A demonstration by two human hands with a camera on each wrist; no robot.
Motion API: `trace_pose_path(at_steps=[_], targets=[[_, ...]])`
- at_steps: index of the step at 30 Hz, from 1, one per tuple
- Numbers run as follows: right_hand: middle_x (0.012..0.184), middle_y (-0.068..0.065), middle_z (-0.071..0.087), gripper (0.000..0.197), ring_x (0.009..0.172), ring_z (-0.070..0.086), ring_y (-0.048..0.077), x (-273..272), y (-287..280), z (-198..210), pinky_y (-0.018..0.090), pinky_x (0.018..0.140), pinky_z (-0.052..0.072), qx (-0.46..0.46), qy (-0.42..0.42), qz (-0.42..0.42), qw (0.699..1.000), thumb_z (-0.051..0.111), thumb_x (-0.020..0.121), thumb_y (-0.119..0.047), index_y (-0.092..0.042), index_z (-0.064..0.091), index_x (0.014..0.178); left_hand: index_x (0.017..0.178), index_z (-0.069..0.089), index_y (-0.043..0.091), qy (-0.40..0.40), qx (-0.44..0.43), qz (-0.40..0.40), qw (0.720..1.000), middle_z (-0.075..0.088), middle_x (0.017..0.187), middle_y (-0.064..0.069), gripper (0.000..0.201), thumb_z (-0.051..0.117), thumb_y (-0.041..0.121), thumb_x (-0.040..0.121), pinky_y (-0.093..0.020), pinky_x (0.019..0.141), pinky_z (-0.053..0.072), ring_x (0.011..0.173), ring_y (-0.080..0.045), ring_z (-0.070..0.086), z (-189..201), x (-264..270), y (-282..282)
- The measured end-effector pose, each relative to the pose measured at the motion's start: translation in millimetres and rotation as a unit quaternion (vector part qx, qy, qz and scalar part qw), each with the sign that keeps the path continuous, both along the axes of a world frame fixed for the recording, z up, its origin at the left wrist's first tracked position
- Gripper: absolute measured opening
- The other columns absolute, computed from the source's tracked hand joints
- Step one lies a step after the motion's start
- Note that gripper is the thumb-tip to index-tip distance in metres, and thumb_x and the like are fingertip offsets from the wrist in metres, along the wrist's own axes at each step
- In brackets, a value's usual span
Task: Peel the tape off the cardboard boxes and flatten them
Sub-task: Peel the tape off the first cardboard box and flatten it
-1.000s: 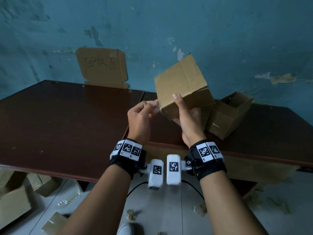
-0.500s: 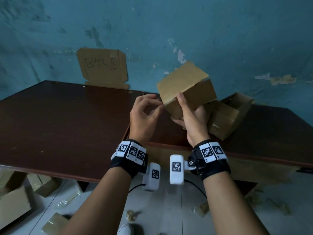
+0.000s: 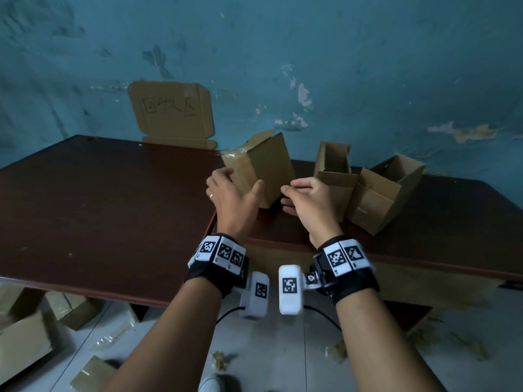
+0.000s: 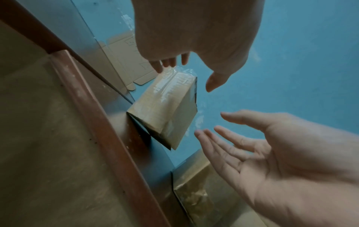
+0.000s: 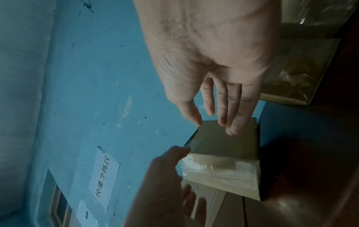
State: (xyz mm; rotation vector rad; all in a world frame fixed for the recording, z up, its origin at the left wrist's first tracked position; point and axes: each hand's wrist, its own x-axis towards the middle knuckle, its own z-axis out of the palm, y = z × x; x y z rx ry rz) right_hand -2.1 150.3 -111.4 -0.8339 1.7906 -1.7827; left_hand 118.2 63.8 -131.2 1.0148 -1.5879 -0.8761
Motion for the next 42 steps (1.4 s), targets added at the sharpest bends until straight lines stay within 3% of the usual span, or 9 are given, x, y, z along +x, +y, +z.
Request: trace_pose_path(at_steps=[5,9,11,14,19,24,28,36,42], targets=[[0.116,0.004,0.072,0.037,0.105,0.071,0.015,-5,-4,-12,0.043,0.101,0.059,0.040,0.032,0.010,0.999,0.081,0.092,-0.023,-0.017,0.064,0.125,0.164,0.013,0.013,0.029,0.119,-0.034,0.992,0.019,0.167,-0.017,0.113,0.089,0.040,0.083,-0.052,0.127,0.027,0.155,-0.033,0.021,-9,2,-27],[0.158,0.001,0.048,0.062,0.146,0.046,0.017,-6,-12,-25,0.043,0.120,0.042,0.086,0.130,0.068,0.985,0.076,0.096,-0.026,-0.029,0.050,0.152,0.164,-0.006,0.037,0.134,0.209,-0.087,0.965,0.034,0.166,-0.011,0.154,0.098,0.065,0.055,-0.048,0.124,0.039,0.148,-0.025,0.044,-21,-3,-50],[0.169,-0.002,0.034,0.069,0.155,0.033,0.020,-2,-17,-29,0.046,0.125,0.035,0.104,0.168,0.111,0.974,0.070,0.100,-0.023,-0.037,0.040,0.160,0.163,-0.003,0.045,0.136,0.213,-0.084,0.964,0.038,0.164,-0.009,0.146,0.097,0.063,0.058,-0.049,0.122,0.042,0.146,-0.025,0.048,-30,-7,-61],[0.175,-0.004,0.020,0.075,0.160,0.024,0.019,2,-28,-32,0.047,0.128,0.031,0.112,0.193,0.147,0.964,0.066,0.102,-0.017,-0.042,0.032,0.163,0.164,0.004,0.041,0.113,0.201,-0.049,0.972,0.042,0.157,-0.018,0.128,0.092,0.045,0.072,-0.050,0.119,0.044,0.142,-0.035,0.048,-26,-10,-67],[0.174,0.000,0.027,0.074,0.158,0.028,0.019,4,-45,-35,0.040,0.127,0.031,0.113,0.195,0.150,0.963,0.064,0.102,-0.013,-0.036,0.032,0.165,0.166,0.009,0.033,0.087,0.277,-0.005,0.957,0.026,0.161,-0.026,0.107,0.084,0.031,0.090,-0.047,0.110,0.042,0.140,-0.045,0.042,-16,-12,-79],[0.171,0.003,0.032,0.075,0.158,0.030,0.020,9,-65,-37,0.031,0.120,0.034,0.101,0.165,0.158,0.968,0.064,0.103,-0.013,-0.035,0.030,0.166,0.167,0.013,0.025,0.027,0.284,0.021,0.958,0.020,0.167,-0.020,0.103,0.080,0.043,0.090,-0.056,0.121,0.037,0.150,-0.044,0.033,-16,3,-104],[0.172,0.003,0.030,0.078,0.158,0.030,0.022,12,-81,-38,0.036,0.122,0.034,0.112,0.161,0.154,0.968,0.064,0.103,-0.015,-0.032,0.023,0.167,0.168,0.010,0.020,0.003,0.257,0.013,0.966,0.017,0.172,-0.017,0.105,0.080,0.037,0.092,-0.058,0.123,0.035,0.154,-0.042,0.030,-18,16,-127],[0.171,0.005,0.031,0.090,0.158,0.030,0.025,8,-108,-34,0.048,0.125,0.036,0.114,0.125,0.128,0.977,0.070,0.098,-0.015,-0.032,0.016,0.168,0.163,0.028,0.018,0.003,0.213,-0.060,0.975,0.048,0.156,-0.012,0.085,0.078,0.017,0.094,-0.046,0.118,0.046,0.140,-0.029,0.052,-20,20,-136],[0.164,0.002,0.043,0.084,0.150,0.043,0.023,2,-85,-35,0.049,0.122,0.041,0.087,0.109,0.086,0.986,0.074,0.094,-0.018,-0.034,0.029,0.163,0.127,0.055,0.029,0.019,0.120,-0.046,0.992,0.062,0.131,-0.007,0.048,0.082,0.016,0.089,-0.040,0.096,0.059,0.118,-0.024,0.066,-17,22,-116]])
